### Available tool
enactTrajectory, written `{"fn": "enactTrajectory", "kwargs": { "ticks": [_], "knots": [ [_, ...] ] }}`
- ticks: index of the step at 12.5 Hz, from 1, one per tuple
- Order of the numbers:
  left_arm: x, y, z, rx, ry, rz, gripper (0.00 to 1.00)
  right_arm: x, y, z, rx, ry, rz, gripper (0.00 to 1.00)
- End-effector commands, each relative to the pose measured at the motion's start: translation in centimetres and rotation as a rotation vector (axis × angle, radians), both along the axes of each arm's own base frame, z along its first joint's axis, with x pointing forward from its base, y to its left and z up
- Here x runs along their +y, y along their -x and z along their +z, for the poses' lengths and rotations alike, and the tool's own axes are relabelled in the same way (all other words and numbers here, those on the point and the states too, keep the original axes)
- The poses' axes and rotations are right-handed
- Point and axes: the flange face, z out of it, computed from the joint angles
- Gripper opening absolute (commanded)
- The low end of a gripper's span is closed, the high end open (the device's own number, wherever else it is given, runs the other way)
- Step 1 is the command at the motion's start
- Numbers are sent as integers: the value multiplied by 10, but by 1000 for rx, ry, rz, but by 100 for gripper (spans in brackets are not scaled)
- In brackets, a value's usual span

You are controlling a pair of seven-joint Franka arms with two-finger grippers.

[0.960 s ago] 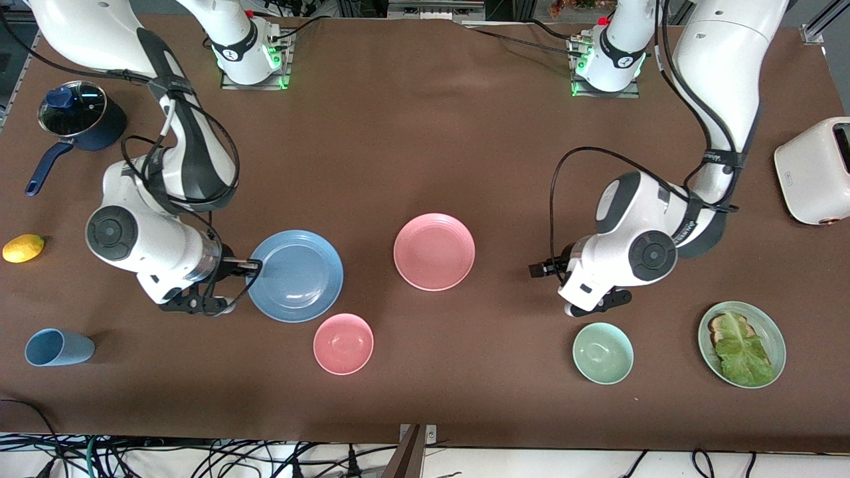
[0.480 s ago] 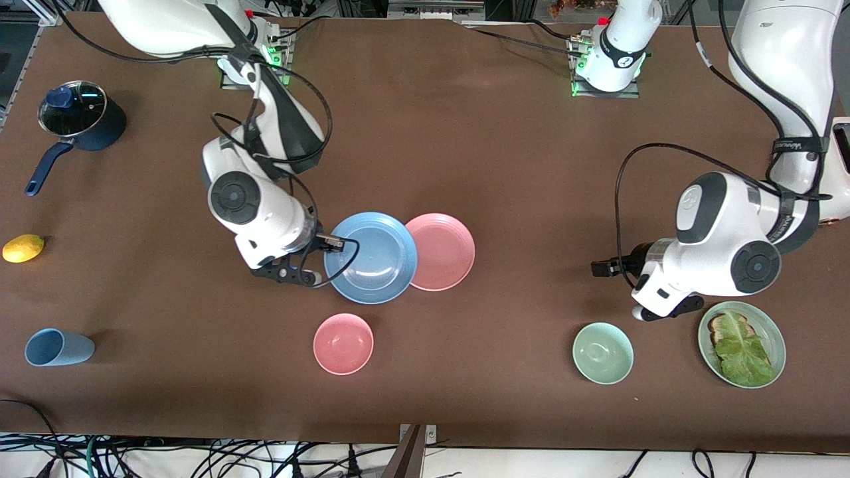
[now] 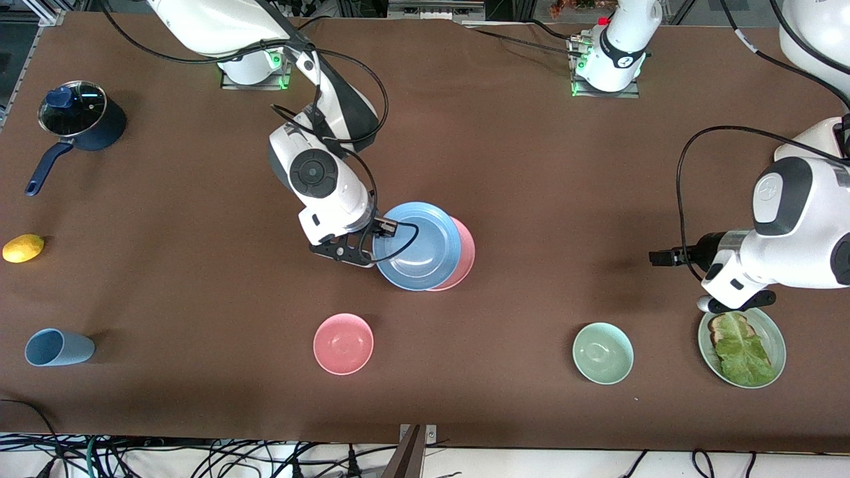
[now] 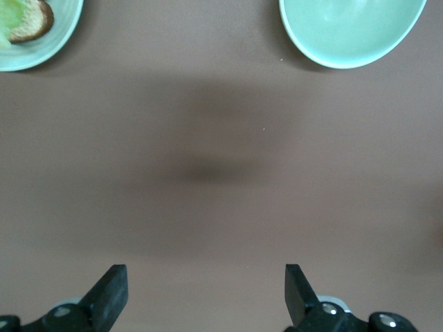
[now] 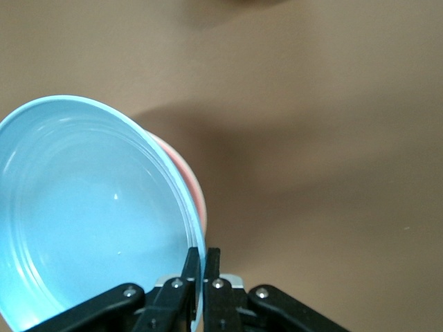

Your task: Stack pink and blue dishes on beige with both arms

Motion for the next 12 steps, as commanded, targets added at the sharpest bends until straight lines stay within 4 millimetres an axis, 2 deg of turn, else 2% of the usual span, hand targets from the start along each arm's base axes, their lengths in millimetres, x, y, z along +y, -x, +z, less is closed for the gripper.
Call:
{"fn": "enactTrajectory", "kwargs": {
  "ticks": [1,4,7,9,10,12],
  "knots": [
    [4,33,36,-18,-62,-57,100,25,9,-21,-40,5,-32,0],
    [8,68,81,-63,-119,-55,100,37,18,-49,-40,39,-28,0],
    [2,101,112,-96,-206,-80,100,33,15,-41,-43,39,-27,0],
    [7,111,141,-141,-209,-47,100,32,14,-41,-41,37,-35,0],
    [2,118,164,-184,-205,-49,100,34,16,-42,-42,37,-36,0],
    [-6,119,192,-242,-196,-53,100,33,15,-47,-42,38,-38,0]
  ]
}}
